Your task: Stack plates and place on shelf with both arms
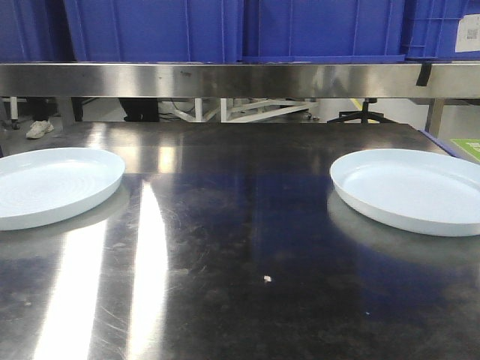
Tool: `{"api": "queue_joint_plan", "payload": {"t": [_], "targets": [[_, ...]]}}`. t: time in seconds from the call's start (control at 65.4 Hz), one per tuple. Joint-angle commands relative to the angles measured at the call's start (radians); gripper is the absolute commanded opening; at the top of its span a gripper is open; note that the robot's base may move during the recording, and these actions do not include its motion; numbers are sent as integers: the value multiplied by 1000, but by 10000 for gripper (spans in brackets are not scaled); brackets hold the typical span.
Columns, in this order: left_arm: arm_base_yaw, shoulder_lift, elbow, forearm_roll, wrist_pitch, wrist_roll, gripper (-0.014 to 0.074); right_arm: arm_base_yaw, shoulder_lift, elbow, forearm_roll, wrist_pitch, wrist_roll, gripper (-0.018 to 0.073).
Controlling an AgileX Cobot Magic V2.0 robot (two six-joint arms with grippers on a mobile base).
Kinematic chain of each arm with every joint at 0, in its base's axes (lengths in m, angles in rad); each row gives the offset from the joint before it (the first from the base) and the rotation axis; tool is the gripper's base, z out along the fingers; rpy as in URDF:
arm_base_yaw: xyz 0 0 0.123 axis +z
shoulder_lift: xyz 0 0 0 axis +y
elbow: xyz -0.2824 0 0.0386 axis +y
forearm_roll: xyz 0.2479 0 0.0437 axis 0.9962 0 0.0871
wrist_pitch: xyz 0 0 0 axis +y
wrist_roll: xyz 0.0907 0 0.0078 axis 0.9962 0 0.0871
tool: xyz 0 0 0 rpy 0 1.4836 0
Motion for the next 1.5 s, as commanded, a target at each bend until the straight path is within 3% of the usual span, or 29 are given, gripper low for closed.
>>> {"api": "queue_joint_plan", "payload": {"t": [0.0,0.734,0.857,0.979,1.132,1.239,1.484], "targets": [[-5,-16,2,-7,-91,-4,83,-5,-19,0,-7,-95,-2,56],[-5,-16,2,-7,-92,-4,83,-5,-19,0,-7,-95,-2,56],[-7,1,-36,84,-82,-2,83,-5,-19,0,-7,-95,-2,56],[-18,135,-214,111,13,-2,83,-5,-19,0,-7,-95,-2,56],[-60,449,-523,197,201,-2,83,-5,-19,0,-7,-95,-2,56],[-71,681,-744,203,341,-2,83,-5,-19,0,-7,-95,-2,56],[-71,905,-954,201,452,-2,83,-5,-19,0,-7,-95,-2,56]]}}
